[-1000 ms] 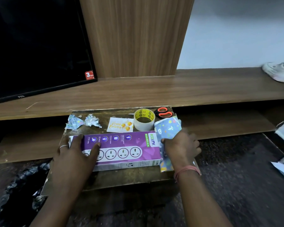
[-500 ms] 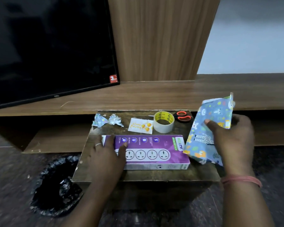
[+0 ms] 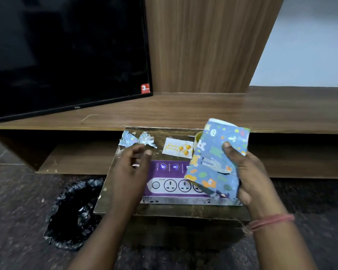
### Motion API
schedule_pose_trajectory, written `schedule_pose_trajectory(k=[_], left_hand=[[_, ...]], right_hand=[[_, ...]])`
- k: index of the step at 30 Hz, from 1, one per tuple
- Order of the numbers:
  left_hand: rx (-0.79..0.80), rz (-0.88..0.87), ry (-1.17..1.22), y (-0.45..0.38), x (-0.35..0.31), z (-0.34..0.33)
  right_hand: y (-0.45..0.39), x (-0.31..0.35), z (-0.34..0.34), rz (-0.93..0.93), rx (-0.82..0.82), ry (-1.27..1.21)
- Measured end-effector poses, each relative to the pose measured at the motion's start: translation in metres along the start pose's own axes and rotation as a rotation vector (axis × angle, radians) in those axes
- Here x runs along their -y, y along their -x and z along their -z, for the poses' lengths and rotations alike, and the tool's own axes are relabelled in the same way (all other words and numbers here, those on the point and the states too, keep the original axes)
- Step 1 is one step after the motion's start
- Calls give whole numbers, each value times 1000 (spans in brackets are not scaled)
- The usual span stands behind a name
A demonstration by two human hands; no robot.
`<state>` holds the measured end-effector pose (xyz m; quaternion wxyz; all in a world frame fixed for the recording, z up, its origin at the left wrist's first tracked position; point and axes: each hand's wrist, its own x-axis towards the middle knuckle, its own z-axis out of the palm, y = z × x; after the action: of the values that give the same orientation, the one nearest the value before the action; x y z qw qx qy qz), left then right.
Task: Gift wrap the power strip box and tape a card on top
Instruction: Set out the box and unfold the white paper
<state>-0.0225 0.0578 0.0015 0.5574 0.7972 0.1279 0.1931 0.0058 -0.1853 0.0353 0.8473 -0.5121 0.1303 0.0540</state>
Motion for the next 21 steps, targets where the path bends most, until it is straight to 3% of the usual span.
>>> schedule_pose_trajectory(k=[3,5,7,11,14,16,18,21], left_hand=[[423,349,478,6,-23,-11],[578,436,600,11,-25,-18],[541,387,555,11,-16,-23],[316,400,635,0,-5,-19],[326,364,663,-5,-11,-11],[346,247,459,-2,-17,-7],[274,82,158,2,-24,-5],[249,-112,105,0,-21,-6]], right_hand=[[-1,-24,-27,82,39,29],[0,-39,-43,157,65,118],[4,-48,-56,235,93,249],[0,-57,-67,375,45,440],[-2,-53,-69,266,124,359],[2,-48,-71,219,218,254],[8,-43,-74,290,228,269],[9,-43,-77,393,186,316]])
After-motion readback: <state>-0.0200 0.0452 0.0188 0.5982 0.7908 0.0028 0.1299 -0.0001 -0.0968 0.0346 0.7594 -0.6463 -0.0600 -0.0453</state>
